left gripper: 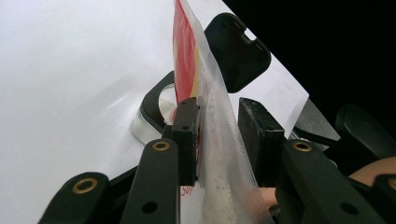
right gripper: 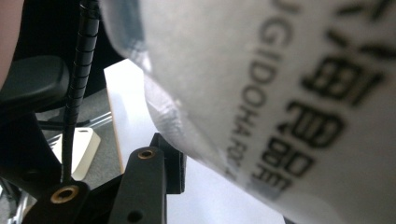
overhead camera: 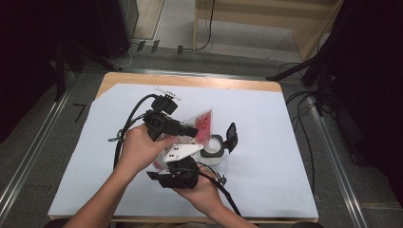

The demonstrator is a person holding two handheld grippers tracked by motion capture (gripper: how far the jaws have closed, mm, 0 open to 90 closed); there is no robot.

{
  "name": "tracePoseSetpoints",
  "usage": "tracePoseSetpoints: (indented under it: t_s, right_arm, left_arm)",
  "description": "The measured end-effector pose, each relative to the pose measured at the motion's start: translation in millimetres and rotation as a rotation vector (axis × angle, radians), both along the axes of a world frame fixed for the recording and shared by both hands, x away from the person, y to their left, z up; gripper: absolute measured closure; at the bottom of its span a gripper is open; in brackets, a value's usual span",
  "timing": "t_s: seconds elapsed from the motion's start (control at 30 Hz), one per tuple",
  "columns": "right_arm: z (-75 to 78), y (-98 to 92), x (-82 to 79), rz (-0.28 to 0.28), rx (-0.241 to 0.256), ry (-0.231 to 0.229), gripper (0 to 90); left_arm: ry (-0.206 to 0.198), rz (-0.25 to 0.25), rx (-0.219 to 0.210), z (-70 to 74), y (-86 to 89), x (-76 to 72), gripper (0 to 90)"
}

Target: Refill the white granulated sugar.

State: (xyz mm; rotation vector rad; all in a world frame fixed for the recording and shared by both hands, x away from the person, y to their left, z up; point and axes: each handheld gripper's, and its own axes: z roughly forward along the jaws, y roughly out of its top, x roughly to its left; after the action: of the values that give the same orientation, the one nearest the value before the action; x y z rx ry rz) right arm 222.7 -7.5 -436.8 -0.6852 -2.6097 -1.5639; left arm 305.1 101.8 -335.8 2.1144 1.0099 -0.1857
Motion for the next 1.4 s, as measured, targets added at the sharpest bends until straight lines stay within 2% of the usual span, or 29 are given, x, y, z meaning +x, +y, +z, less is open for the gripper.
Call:
tracePoseSetpoints:
  t_s: [0.73, 0.8, 1.17, 1.4]
  right_arm:
    - [0.9, -2.0, -0.1, -0.003, -0.001, -0.006, 63.2]
    - [1.0, -2.0, -0.1, -0.003, -0.002, -0.005, 63.2]
    - [1.6, -2.0, -0.5, -0.008, -0.005, -0.007, 63.2]
    - [2.8, -0.9, -2.0, -0.031, -0.016, -0.007, 63.6]
  left_arm:
    - [-0.004, -0.009, 0.003, 1.3, -1.8, 0.4, 69.0]
    - [0.002, -0.005, -0.013, 0.2, -1.5, 1.2, 69.1]
    - [0.003, -0.006, -0.006, 0.5, -0.3, 1.9, 69.0]
    - [0.008, 0.002, -0.026, -1.8, 2.9, 4.2, 68.7]
